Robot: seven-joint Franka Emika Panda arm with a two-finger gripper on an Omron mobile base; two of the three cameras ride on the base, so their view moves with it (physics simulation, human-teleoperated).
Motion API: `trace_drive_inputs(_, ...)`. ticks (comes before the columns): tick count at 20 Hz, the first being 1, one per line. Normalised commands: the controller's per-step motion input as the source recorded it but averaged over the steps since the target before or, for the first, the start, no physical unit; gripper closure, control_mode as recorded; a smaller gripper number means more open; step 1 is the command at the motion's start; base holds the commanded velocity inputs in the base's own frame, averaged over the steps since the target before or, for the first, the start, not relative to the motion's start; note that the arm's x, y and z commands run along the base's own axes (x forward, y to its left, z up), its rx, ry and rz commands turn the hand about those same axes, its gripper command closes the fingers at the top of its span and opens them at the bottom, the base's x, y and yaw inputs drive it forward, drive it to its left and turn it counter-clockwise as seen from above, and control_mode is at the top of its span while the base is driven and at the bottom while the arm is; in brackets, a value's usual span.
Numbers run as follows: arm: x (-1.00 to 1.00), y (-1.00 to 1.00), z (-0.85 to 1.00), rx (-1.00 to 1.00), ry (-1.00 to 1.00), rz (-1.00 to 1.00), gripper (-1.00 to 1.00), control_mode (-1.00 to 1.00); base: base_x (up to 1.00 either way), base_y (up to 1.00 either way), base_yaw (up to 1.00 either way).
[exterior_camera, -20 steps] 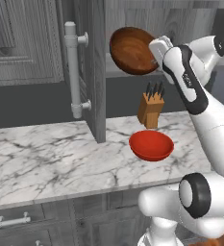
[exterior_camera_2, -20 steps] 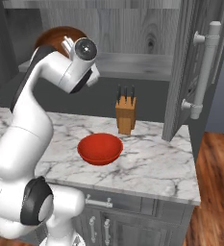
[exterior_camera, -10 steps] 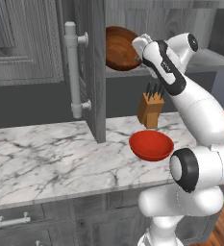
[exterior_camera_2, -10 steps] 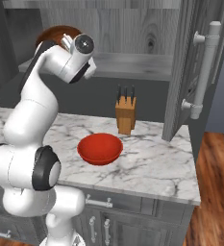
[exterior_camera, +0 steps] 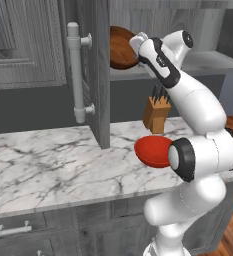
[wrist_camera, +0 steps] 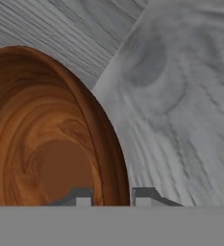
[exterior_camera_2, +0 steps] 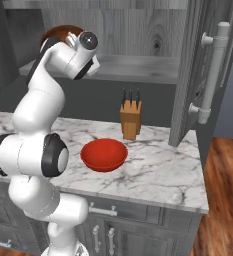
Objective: Open the cabinet. Pick the bowls from the counter and place them in the cabinet. Then close the cabinet.
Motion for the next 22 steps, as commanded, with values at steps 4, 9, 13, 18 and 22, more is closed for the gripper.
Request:
trace_drive_inputs(4, 0.34, 0.16, -0.19, 0.0, 0.0, 0.02, 1.0, -1.0, 0.0, 0.0, 0.0)
trace_drive_inputs(9, 0.15, 0.35, -0.25, 0.0, 0.0, 0.0, 1.0, -1.0, 0.0, 0.0, 0.0)
trace_drive_inputs(13, 0.13, 0.53, -0.2, 0.0, 0.0, 0.0, 1.0, -1.0, 0.0, 0.0, 0.0)
trace_drive_inputs(18, 0.22, 0.46, -0.1, -0.02, 0.04, 0.0, 1.0, -1.0, 0.0, 0.0, 0.0)
trace_drive_inputs(22, 0.07, 0.25, 0.09, -0.12, 0.19, 0.0, 1.0, -1.0, 0.0, 0.0, 0.0)
